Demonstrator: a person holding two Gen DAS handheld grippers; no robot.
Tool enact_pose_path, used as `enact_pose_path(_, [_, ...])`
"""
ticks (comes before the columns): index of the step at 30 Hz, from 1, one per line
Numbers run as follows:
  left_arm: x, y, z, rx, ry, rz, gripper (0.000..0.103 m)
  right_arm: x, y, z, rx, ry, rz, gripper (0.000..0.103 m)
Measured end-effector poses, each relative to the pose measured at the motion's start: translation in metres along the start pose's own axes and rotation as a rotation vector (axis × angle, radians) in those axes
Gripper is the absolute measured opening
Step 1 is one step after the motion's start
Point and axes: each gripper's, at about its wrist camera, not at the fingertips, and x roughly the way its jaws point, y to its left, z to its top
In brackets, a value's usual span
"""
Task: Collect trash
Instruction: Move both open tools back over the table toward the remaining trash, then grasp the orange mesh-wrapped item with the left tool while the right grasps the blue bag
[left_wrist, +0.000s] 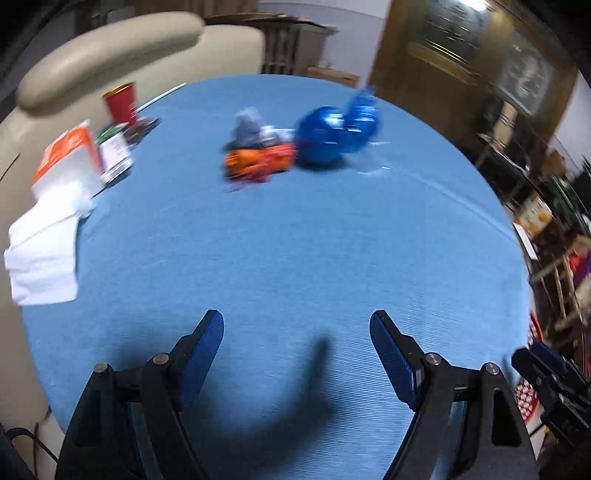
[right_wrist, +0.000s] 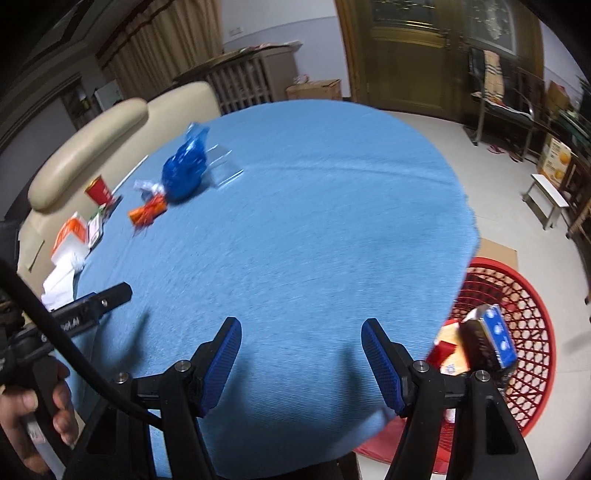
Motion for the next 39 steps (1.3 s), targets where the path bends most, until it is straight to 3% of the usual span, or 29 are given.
enact_pose_path(6, [0.012,0.028,0.003,-0.053,0.012,0.025,0.082,0.019,0.023,0.002,-0.04,0.04,0.005,0.071])
enact_pose_path(17, [0.031,0.041,0.015,-0.061,0.029,0.036,0.082,0.04,0.042,0.014,-0.066,0.073,0.023,0.071])
enact_pose_path(22, [0.033,0.039,0.041,-0.001,-0.004,0.023,0.082,0.047,0.038,0.015,-0.051,0.086,0.031,0.071])
enact_pose_path(27, [0.047,0.03,0.086,0.123,-0.039,0.026,0.082,0.054,0.026,0.017,-0.019,0.095,0.039,0.071])
enact_pose_path(33, [0.083,0.017,0.122,0.275,-0.005,0.047,0.082,0.058,0.013,0.023,0.005,0.093,0.05,0.072])
enact_pose_path(39, [0.113,0.019,0.14,0.28,0.038,0.06,0.081,0.065,0.007,0.035,0.028,0.098,0.065,0.072])
